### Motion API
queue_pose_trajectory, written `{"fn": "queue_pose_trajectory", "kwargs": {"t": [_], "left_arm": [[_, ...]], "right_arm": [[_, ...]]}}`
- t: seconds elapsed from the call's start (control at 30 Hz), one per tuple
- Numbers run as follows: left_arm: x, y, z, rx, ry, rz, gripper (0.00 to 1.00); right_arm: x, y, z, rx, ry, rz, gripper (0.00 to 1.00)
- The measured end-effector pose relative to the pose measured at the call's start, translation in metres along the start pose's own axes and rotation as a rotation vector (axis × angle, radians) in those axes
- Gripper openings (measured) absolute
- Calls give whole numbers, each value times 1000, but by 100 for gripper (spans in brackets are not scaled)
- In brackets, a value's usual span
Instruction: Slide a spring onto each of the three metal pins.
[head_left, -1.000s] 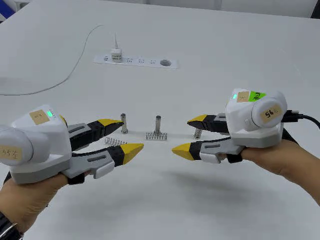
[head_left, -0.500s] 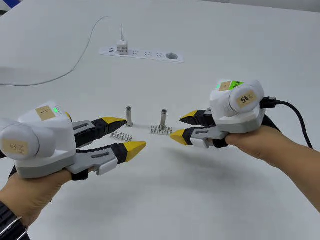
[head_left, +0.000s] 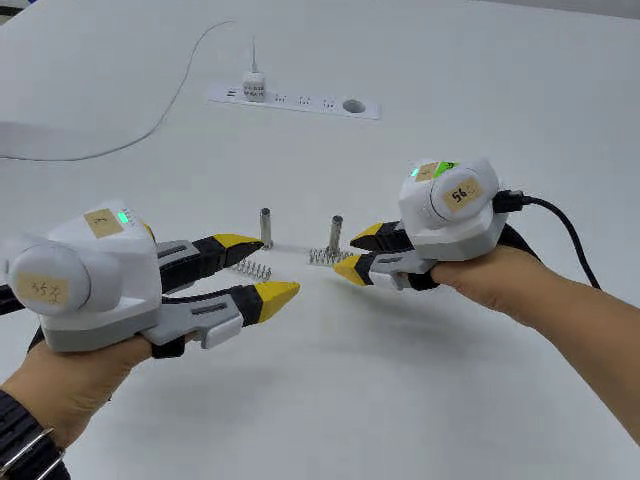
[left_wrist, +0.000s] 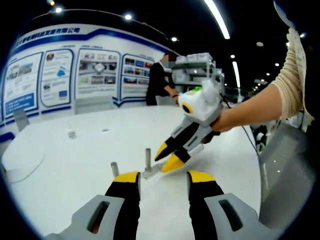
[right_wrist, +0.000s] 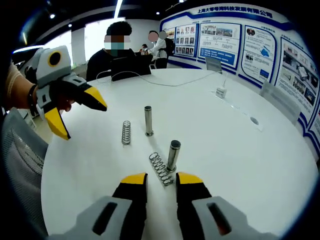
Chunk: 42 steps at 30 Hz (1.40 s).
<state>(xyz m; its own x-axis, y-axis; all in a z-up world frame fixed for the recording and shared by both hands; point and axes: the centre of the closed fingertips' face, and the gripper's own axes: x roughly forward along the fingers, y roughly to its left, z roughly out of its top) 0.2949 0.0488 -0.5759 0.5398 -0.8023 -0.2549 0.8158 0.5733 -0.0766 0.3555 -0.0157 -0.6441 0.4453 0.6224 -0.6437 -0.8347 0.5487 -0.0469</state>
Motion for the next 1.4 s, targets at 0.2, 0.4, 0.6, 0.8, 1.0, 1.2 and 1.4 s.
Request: {"fn": "queue_pose_trajectory", "kwargs": {"t": [0.2, 0.4, 0.6, 0.8, 1.0, 1.2, 1.4], "left_arm": [[0, 2, 0, -3, -2, 0, 38], [-2, 4, -2, -6, 1, 2, 37], [-2, 4, -3, -10, 4, 5, 37], [-2, 5, -3, -11, 8, 6, 36], [-2, 5, -5, -11, 14, 6, 36], [-1, 3, -7, -7, 22, 0, 35], [2, -1, -10, 1, 32, -15, 35]], "right_arm": [[3, 0, -3, 12, 13, 10, 22], [4, 4, -6, 4, 35, 28, 19], [6, 5, -10, 0, 54, 41, 16], [8, 5, -12, 13, 58, 44, 14], [8, 6, -12, 23, 67, 48, 12], [0, 14, -13, 37, 82, 70, 11], [-12, 28, -11, 19, 87, 98, 11]]}}
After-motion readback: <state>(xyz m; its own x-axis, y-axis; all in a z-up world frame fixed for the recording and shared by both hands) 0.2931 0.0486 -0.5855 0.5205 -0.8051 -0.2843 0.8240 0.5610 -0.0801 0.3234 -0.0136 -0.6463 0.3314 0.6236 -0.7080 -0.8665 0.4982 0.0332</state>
